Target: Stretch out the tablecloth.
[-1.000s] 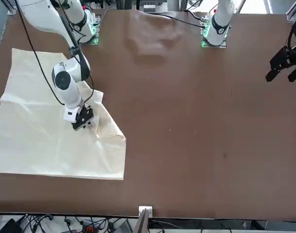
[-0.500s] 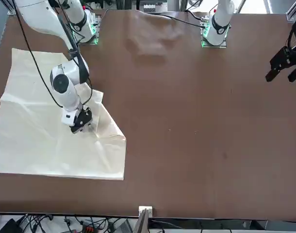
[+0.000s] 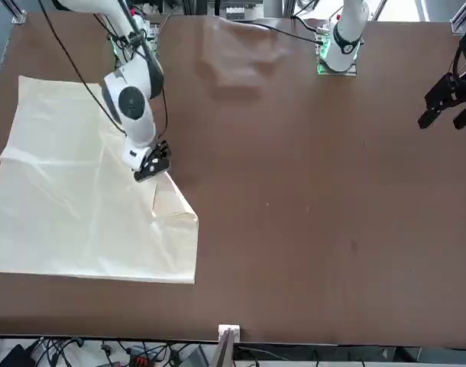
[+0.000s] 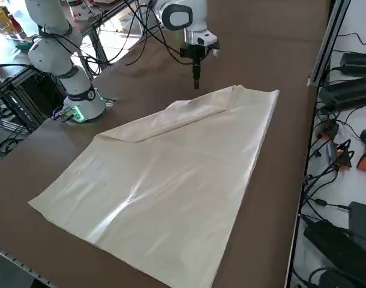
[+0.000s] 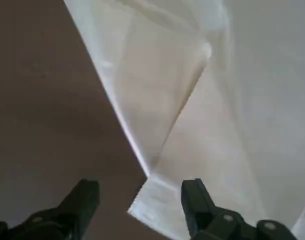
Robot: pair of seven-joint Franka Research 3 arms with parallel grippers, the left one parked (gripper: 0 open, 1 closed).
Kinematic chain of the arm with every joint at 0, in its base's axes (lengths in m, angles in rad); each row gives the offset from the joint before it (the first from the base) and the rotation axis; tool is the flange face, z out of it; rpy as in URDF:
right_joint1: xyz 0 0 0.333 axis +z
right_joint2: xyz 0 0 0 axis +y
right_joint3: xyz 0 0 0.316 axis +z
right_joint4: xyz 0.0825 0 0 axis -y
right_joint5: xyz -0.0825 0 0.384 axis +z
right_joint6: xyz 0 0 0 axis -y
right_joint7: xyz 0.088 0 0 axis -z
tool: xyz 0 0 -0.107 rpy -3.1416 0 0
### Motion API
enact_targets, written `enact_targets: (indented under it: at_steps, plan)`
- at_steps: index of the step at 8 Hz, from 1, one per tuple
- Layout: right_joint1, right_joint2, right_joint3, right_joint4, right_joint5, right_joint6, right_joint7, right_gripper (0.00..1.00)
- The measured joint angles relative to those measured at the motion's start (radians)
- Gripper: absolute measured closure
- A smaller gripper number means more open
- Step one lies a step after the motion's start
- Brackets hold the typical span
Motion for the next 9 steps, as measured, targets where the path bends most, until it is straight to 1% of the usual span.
enact_targets:
  at_steps: [2, 4, 5, 7, 9]
  plan:
    - [0.075, -0.003, 0.007, -0.083, -0.002, 0.000, 0.230, 0.00]
    - [0.092, 0.000, 0.005, -0.132, -0.003, 0.001, 0.390, 0.00]
    - [0.090, 0.005, 0.000, -0.145, -0.006, 0.001, 0.424, 0.00]
    - [0.075, 0.027, -0.012, -0.151, -0.032, 0.001, 0.442, 0.00]
    - [0.037, 0.055, -0.014, -0.151, -0.090, 0.015, 0.447, 0.00]
